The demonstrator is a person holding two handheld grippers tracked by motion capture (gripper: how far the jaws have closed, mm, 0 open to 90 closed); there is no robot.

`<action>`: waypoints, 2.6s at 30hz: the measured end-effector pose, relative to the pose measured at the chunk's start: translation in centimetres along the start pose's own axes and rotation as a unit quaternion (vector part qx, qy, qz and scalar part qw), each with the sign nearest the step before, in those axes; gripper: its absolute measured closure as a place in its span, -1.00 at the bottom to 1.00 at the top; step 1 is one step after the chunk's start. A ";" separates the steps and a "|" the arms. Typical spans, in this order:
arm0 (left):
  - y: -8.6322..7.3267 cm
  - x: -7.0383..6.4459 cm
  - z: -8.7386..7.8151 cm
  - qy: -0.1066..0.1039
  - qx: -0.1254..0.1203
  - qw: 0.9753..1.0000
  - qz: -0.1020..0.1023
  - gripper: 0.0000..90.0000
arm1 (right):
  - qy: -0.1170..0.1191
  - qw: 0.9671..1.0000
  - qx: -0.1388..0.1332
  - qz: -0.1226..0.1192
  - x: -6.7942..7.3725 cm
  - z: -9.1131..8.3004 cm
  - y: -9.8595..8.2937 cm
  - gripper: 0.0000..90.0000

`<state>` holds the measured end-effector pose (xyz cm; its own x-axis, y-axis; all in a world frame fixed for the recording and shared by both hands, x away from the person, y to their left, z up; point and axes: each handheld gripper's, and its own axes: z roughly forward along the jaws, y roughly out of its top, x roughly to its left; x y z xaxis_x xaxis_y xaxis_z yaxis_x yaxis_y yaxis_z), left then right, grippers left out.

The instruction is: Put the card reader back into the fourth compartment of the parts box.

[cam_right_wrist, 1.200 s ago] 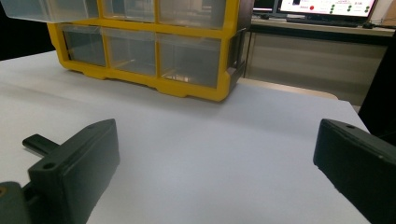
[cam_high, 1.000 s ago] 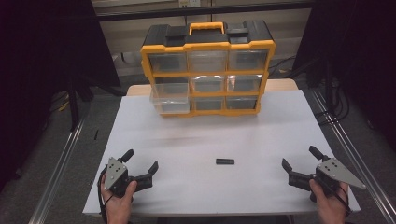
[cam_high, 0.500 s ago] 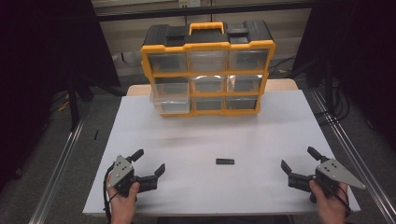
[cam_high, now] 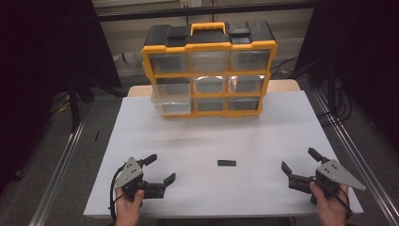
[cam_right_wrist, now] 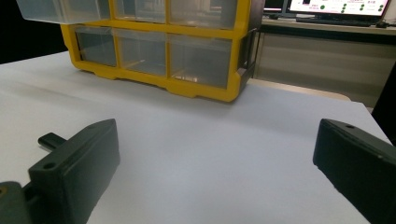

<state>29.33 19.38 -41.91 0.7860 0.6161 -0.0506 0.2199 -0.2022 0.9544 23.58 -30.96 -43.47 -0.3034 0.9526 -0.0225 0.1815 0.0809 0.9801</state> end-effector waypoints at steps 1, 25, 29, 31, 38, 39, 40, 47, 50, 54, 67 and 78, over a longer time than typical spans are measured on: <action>0.0 -0.1 0.1 -0.003 -0.002 1.000 -0.004 -0.88 | 0.003 1.000 -0.004 0.003 0.0 0.1 0.0 -0.99; 2.0 -1.5 4.5 -0.091 0.043 0.995 0.023 -0.93 | 0.014 1.000 -0.005 0.003 0.1 0.3 0.0 -0.99; 2.4 -1.7 5.1 -0.095 0.042 0.994 0.021 -0.93 | 0.016 1.000 -0.004 0.003 0.1 0.3 0.0 -0.99; 2.5 -1.6 5.3 -0.092 0.042 0.995 0.025 -0.93 | 0.019 1.000 -0.006 0.002 0.1 0.3 0.0 -0.99; 2.9 -1.2 6.2 -0.097 0.040 0.994 0.028 -0.95 | 0.018 1.000 -0.005 0.003 0.2 0.4 0.0 -0.99; 3.0 -1.2 6.4 -0.099 0.044 0.994 0.032 -0.95 | 0.019 1.000 -0.004 0.002 0.2 0.4 0.0 -0.99; 3.1 -1.2 6.7 -0.102 0.046 0.993 0.034 -0.95 | 0.019 1.000 -0.004 0.002 0.2 0.4 0.0 -0.99; 3.6 -1.1 8.8 -0.114 0.062 0.991 0.039 -0.93 | 0.019 1.000 -0.004 0.002 0.2 0.4 0.0 -0.99; 3.9 -1.1 9.8 -0.122 0.069 0.990 0.031 -0.94 | 0.020 1.000 -0.004 0.002 0.2 0.5 0.0 -0.99; 4.2 -1.4 10.8 -0.128 0.080 0.988 0.038 -0.96 | 0.022 1.000 -0.005 0.001 0.2 0.5 0.0 -0.99; 4.7 -0.7 14.1 -0.154 0.131 0.978 0.048 -0.93 | 0.021 1.000 -0.005 0.000 0.2 0.5 0.0 -0.99; 5.9 -1.0 16.9 -0.166 0.175 0.968 0.074 -0.92 | 0.022 1.000 -0.004 0.001 0.2 0.5 0.0 -0.99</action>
<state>39.56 4.70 -41.24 0.9535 0.2936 -0.0676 0.2266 -0.5510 0.8032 23.95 -30.64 -43.60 -0.3448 0.9386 -0.0116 0.1744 0.0762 0.9817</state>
